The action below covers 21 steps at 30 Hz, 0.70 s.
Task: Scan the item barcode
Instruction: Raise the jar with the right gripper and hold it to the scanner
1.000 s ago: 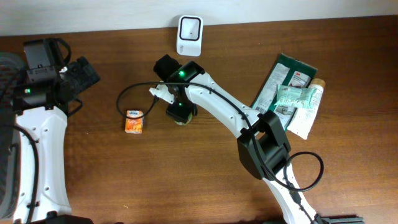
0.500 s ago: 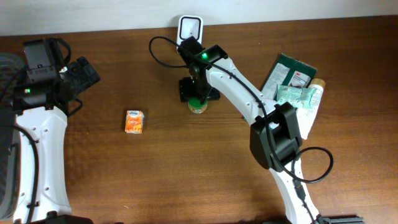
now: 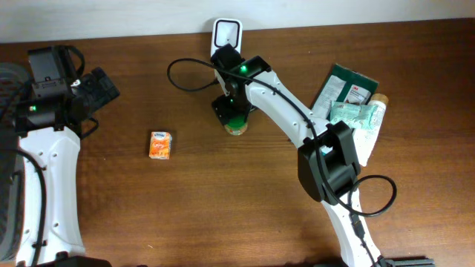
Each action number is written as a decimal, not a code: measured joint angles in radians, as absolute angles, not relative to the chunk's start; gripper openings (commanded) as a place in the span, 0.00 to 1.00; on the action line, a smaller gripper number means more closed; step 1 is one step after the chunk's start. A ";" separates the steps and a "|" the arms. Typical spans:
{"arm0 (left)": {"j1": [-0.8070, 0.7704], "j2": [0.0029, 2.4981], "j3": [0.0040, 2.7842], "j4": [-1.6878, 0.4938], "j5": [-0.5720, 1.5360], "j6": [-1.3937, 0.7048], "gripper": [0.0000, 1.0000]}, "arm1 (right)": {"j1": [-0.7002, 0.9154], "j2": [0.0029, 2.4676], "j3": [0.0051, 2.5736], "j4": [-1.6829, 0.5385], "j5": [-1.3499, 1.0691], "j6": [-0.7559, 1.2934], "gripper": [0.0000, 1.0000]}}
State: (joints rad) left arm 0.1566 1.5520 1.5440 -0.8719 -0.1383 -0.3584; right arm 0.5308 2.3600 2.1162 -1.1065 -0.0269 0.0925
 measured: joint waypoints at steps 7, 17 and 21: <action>0.157 1.552 1.544 -0.872 -0.138 -0.358 0.99 | 0.531 2.360 2.088 -1.102 -0.027 0.089 0.53; 0.157 1.552 1.544 -0.871 -0.138 -0.358 0.99 | 0.518 2.368 2.406 -1.382 -0.330 0.055 0.52; 0.157 1.552 1.544 -0.872 -0.138 -0.358 0.99 | 0.403 2.369 2.457 -1.461 -0.761 -0.065 0.52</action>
